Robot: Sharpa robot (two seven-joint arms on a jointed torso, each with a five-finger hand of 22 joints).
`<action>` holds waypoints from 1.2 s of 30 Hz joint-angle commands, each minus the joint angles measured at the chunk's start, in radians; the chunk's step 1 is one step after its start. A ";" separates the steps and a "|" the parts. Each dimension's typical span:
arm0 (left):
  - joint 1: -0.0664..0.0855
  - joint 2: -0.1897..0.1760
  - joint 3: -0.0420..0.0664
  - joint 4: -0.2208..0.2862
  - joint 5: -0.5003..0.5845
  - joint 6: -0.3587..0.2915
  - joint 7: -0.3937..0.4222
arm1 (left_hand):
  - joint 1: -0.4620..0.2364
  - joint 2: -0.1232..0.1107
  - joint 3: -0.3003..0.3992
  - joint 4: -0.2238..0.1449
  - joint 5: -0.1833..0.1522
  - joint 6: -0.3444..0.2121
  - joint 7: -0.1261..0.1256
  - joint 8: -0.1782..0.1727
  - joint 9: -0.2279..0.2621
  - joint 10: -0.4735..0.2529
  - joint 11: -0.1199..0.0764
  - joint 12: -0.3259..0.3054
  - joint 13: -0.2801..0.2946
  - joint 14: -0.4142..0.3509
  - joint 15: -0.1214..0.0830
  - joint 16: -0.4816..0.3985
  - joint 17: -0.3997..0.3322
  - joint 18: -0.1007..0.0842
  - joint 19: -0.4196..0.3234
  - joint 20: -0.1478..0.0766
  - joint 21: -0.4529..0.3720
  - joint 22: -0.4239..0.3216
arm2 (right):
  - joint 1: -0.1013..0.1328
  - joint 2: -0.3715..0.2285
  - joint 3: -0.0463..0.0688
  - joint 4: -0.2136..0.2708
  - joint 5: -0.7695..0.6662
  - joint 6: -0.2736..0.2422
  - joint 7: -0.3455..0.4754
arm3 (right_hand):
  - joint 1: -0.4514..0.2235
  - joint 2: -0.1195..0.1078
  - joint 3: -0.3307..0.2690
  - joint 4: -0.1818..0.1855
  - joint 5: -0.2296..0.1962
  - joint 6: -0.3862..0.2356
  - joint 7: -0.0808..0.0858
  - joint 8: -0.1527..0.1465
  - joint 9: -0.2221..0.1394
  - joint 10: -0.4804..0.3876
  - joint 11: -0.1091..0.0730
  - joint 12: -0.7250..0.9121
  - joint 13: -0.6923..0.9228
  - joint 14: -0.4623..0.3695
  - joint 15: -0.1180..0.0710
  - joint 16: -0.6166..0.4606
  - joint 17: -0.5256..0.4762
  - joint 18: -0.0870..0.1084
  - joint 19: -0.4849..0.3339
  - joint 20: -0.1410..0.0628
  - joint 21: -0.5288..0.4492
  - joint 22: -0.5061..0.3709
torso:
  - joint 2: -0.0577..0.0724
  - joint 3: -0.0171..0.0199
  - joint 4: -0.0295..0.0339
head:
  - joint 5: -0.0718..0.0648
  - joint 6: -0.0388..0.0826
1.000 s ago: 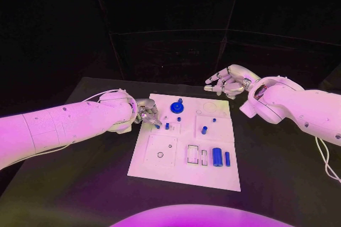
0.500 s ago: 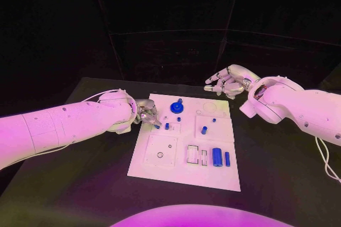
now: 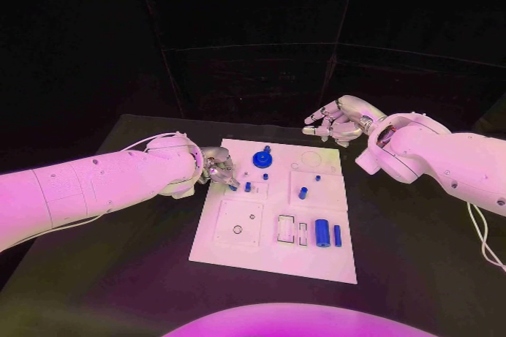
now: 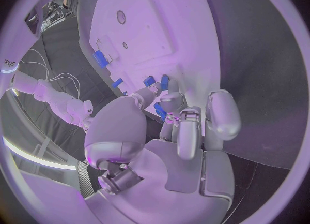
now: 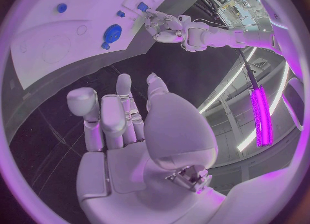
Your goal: Assemble the parts on the task board
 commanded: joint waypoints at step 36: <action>0.000 0.036 -0.002 -0.064 0.031 -0.014 0.003 | -0.085 -0.002 -0.011 0.058 0.005 0.014 -0.010 0.013 0.004 0.012 -0.008 0.021 0.017 0.104 -0.015 0.003 0.263 0.002 0.014 -0.005 0.013 0.017 | 0.002 -0.009 0.000 0.002 -0.001 0.017 -0.008 | -0.004 0.006 -0.014 0.004 0.007 0.005 0.003 0.000 -0.001 -0.015 0.001 -0.007 -0.005 0.002 -0.004 -0.021 -0.017 0.019 -0.018 0.000 -0.022 -0.029 | 0.000 0.0005 -0.0010 | -0.006 0.001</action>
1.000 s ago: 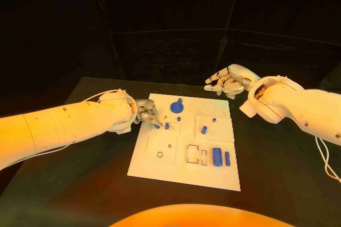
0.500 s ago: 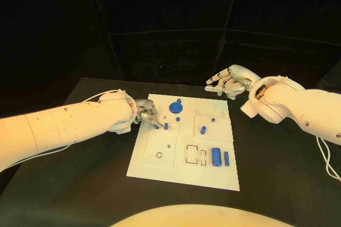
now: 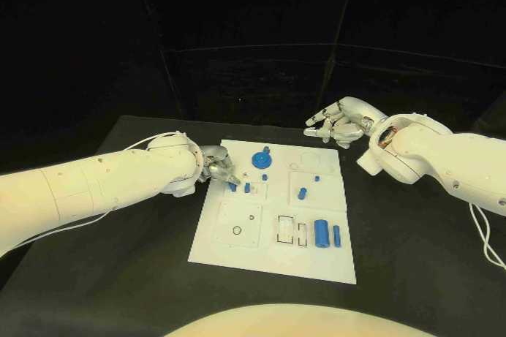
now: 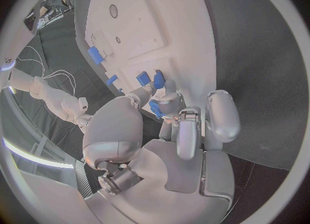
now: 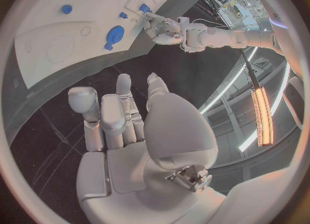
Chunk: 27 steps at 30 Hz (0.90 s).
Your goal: Assemble the parts on the task board
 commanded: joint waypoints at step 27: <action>0.002 -0.002 0.000 0.015 0.027 0.010 0.003 | -0.008 -0.004 -0.010 0.003 -0.003 0.005 0.000 0.010 0.007 0.007 0.001 0.005 0.002 0.104 -0.007 0.003 0.263 0.001 0.008 0.001 0.003 0.005 | 0.002 0.002 0.001 -0.003 -0.001 0.011 0.003 | -0.004 0.007 -0.007 0.002 0.007 0.005 0.003 0.000 -0.001 -0.009 0.001 -0.004 -0.002 0.002 -0.004 -0.007 0.000 0.019 -0.004 0.000 -0.008 -0.002 | 0.000 -0.0004 0.0013 | -0.004 -0.004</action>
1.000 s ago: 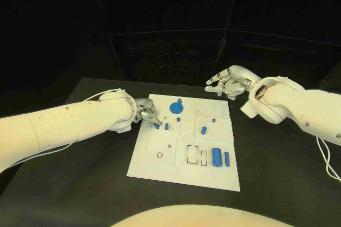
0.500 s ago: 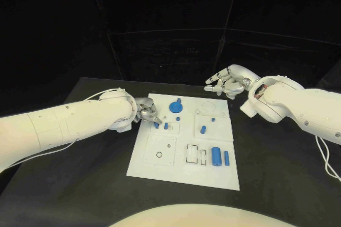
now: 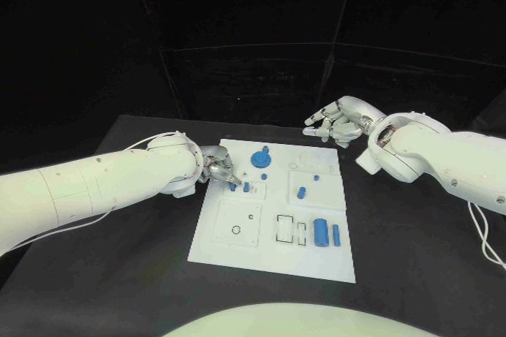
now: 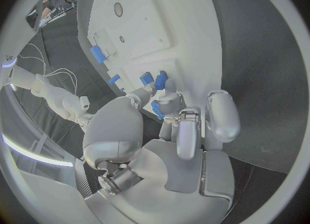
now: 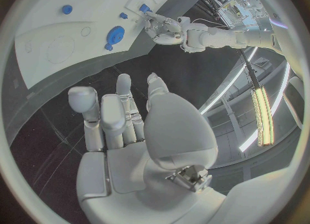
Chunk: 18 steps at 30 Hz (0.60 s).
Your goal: Assemble the parts on the task board
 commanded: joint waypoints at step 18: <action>0.001 -0.004 0.000 0.007 0.007 0.010 0.004 | -0.018 -0.004 -0.018 0.009 -0.002 0.007 -0.001 0.008 0.003 0.008 0.001 0.007 0.003 0.104 -0.007 0.003 0.263 0.001 0.008 0.001 0.004 0.002 | 0.002 0.000 0.000 -0.002 -0.001 0.006 0.002 | -0.004 0.007 -0.008 0.003 0.003 0.005 0.003 0.001 -0.001 -0.009 0.001 -0.004 -0.002 0.001 -0.004 -0.009 -0.002 0.020 -0.005 0.000 -0.004 -0.003 | 0.000 -0.0002 0.0002 | 0.000 -0.004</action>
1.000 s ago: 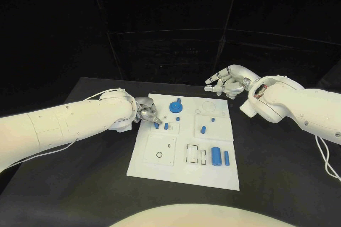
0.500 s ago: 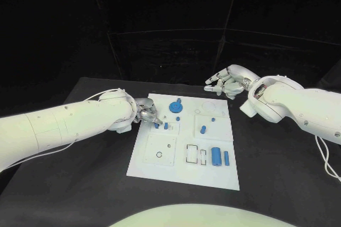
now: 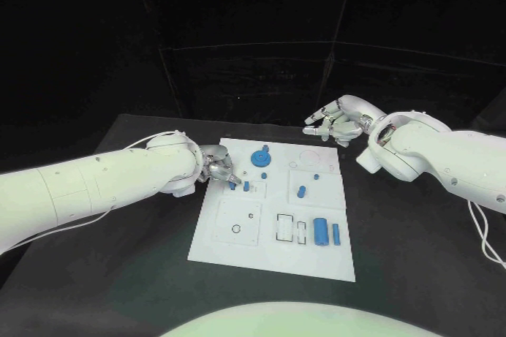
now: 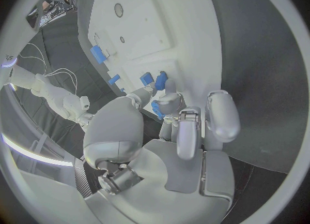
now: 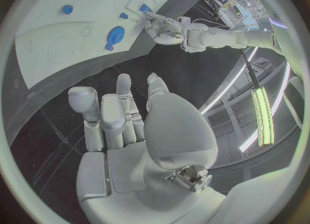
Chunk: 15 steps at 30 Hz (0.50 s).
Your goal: Assemble the parts on the task board
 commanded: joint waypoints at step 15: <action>0.001 -0.008 0.001 0.014 0.005 0.012 0.004 | -0.017 -0.010 -0.018 0.003 -0.002 0.009 -0.001 0.005 0.002 0.009 0.000 0.005 0.003 0.104 -0.007 0.003 0.263 0.001 0.009 0.001 0.004 0.002 | 0.002 -0.001 0.001 0.001 -0.001 0.004 0.001 | -0.004 0.007 -0.006 0.001 0.003 0.005 0.003 0.001 -0.001 -0.010 0.001 -0.004 -0.001 0.001 -0.004 -0.004 -0.002 0.020 -0.005 0.000 -0.005 -0.002 | 0.000 -0.0003 0.0002 | 0.000 -0.002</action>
